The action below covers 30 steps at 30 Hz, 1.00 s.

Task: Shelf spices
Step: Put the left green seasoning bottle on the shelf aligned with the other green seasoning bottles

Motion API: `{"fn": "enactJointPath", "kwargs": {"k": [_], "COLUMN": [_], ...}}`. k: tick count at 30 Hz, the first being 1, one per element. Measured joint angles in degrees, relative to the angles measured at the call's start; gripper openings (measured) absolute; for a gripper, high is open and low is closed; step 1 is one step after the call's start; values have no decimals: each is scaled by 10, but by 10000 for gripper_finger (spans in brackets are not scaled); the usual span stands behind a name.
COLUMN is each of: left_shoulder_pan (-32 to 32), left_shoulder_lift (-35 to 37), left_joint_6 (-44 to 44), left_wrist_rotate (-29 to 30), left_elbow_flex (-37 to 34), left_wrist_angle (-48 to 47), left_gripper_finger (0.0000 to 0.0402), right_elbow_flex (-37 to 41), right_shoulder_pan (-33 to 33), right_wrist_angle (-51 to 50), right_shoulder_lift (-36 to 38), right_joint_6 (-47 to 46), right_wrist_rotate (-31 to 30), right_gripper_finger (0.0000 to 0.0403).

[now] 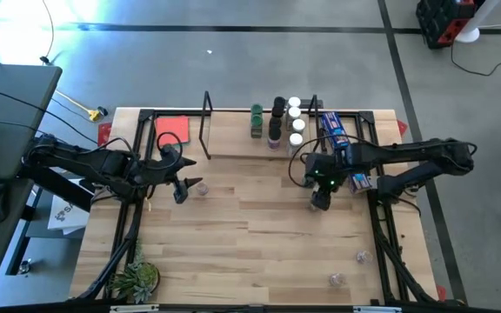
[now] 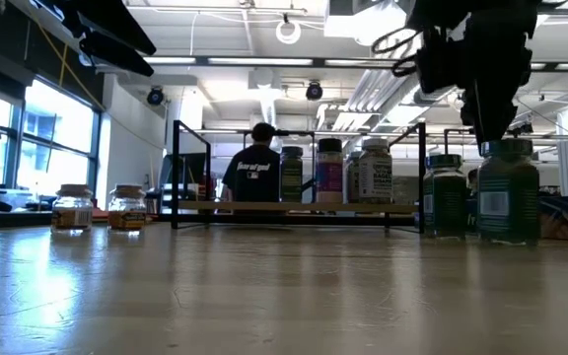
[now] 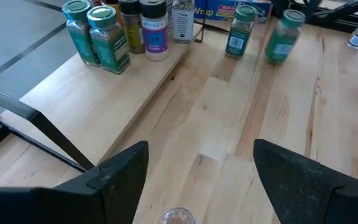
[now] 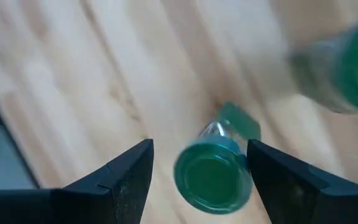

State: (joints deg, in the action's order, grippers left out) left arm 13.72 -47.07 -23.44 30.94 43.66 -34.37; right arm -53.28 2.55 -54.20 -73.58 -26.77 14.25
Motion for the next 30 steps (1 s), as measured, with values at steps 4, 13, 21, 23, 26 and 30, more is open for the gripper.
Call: {"fn": "enactJointPath", "kwargs": {"k": [4, 13, 21, 23, 26, 30], "left_shoulder_pan": [0, 0, 0, 0, 0, 7], "left_shoulder_lift": [0, 0, 0, 0, 0, 0], "left_joint_6": [-1, -1, -1, -1, -1, -2], "left_wrist_rotate": [0, 0, 0, 0, -1, -2], "left_elbow_flex": [0, 0, 0, 0, 0, 0], "left_wrist_angle": [0, 0, 0, 0, 0, 0], "left_gripper_finger": [286, 286, 286, 286, 286, 286], "right_elbow_flex": [0, -34, -146, -150, -127, -52], "right_shoulder_pan": [-24, -51, -106, -120, -145, -194], "right_wrist_angle": [64, 60, -111, -149, -197, -170], "right_shoulder_lift": [0, 0, 0, 0, 1, 0], "right_joint_6": [-60, -107, -111, -125, -176, -232], "right_wrist_rotate": [34, 46, -109, -124, -132, -140], "right_gripper_finger": [252, 252, 252, 252, 252, 252]}}
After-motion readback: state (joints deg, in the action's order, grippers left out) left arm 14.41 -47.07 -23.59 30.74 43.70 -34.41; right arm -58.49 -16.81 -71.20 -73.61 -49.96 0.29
